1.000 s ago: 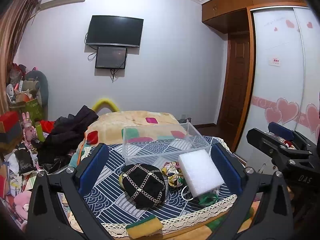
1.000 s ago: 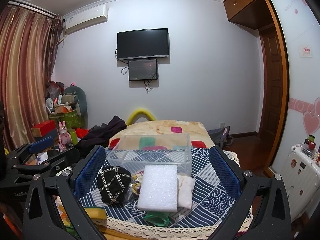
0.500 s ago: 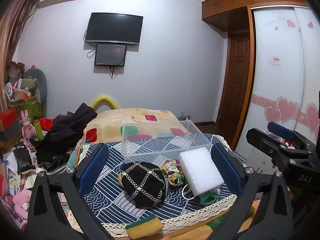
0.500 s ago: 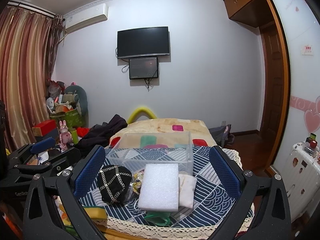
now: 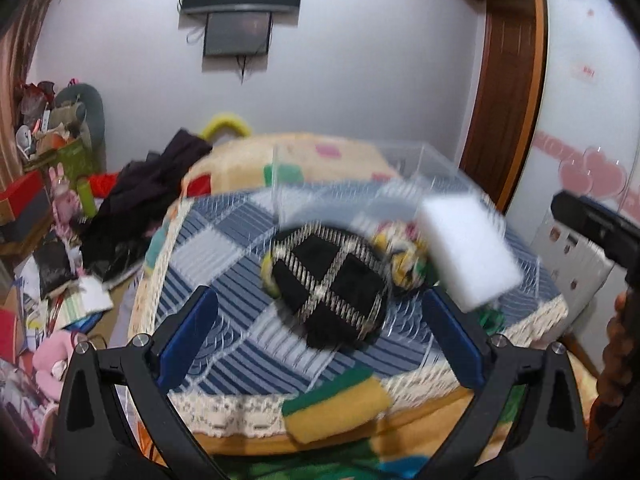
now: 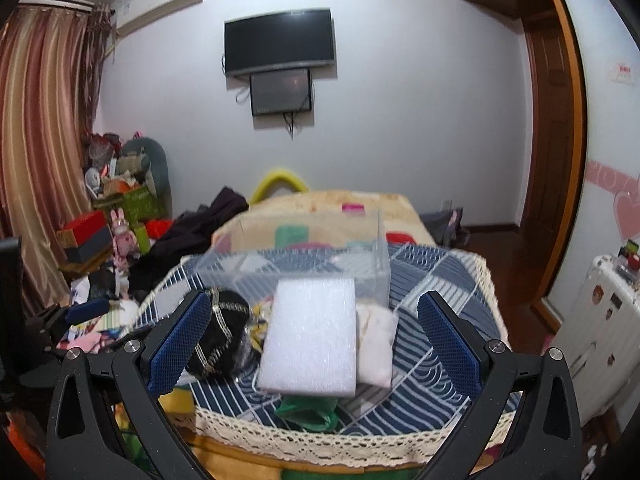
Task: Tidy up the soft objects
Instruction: 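Grasp the green-yellow sponge with left tool while right tool grasps the white foam block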
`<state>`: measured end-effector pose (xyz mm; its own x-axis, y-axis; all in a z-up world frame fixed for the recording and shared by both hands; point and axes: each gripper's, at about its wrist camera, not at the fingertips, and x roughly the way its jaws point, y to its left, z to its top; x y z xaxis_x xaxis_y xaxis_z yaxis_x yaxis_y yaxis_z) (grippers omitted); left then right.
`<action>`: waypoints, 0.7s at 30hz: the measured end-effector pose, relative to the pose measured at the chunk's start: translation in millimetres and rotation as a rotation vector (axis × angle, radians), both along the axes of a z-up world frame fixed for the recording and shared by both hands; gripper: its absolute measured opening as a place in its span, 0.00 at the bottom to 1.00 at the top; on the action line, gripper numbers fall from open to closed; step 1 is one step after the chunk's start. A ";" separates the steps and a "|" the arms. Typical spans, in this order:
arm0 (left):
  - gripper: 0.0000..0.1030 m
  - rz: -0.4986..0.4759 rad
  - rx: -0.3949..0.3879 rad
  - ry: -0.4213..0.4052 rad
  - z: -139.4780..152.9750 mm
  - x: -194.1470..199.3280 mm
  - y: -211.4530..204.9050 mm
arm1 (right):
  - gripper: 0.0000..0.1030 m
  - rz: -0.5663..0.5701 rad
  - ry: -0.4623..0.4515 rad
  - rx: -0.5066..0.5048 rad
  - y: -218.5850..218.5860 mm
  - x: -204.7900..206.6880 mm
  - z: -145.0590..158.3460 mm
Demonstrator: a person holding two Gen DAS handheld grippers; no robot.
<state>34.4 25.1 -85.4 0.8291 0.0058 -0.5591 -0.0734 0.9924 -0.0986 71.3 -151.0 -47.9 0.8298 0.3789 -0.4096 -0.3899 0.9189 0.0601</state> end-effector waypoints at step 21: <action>0.85 -0.101 -0.156 0.214 -68.3 8.0 13.6 | 1.00 -0.007 0.187 -0.112 19.9 38.0 -46.5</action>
